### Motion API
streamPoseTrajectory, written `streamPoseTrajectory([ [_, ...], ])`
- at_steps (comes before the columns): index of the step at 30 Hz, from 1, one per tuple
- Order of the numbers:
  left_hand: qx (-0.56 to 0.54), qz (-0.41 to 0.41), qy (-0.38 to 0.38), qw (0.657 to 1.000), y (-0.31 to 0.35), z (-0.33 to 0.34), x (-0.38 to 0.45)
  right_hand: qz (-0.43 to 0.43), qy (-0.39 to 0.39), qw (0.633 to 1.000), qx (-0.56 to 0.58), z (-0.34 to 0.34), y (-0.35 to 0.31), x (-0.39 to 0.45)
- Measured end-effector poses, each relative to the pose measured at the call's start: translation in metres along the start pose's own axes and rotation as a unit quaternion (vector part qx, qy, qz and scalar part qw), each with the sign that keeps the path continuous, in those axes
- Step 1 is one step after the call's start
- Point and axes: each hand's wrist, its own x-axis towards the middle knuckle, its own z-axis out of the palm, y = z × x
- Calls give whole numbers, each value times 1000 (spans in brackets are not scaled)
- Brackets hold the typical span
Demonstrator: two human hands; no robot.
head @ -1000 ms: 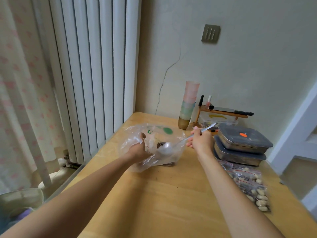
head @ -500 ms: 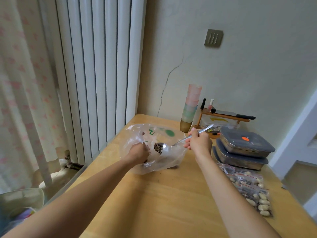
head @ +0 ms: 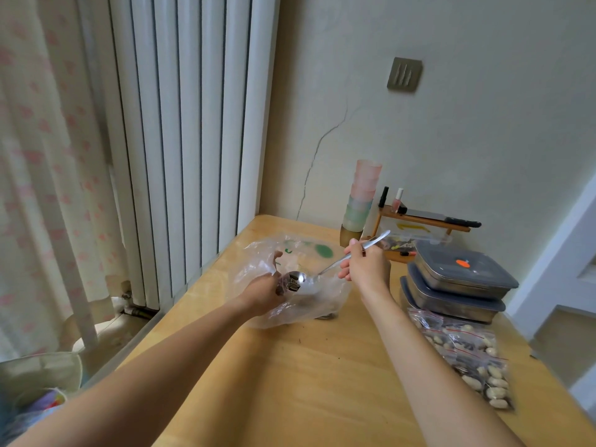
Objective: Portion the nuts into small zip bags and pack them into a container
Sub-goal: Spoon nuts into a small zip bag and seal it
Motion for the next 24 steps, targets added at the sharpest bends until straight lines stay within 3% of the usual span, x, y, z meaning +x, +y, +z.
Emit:
streamPoseTrajectory([
  [6, -35, 22, 44, 998, 1, 2, -1, -52, -8, 998, -19, 1, -7, 2],
  [11, -33, 39, 76, 996, 5, 2, 2, -185, -15, 980, -69, 4, -27, -2],
  [18, -73, 34, 90, 993, 6, 8, 4, -392, -113, 891, -202, 18, -49, -17],
  [24, -90, 30, 91, 991, -3, 9, 6, -481, -83, 846, -214, 25, -51, -26],
])
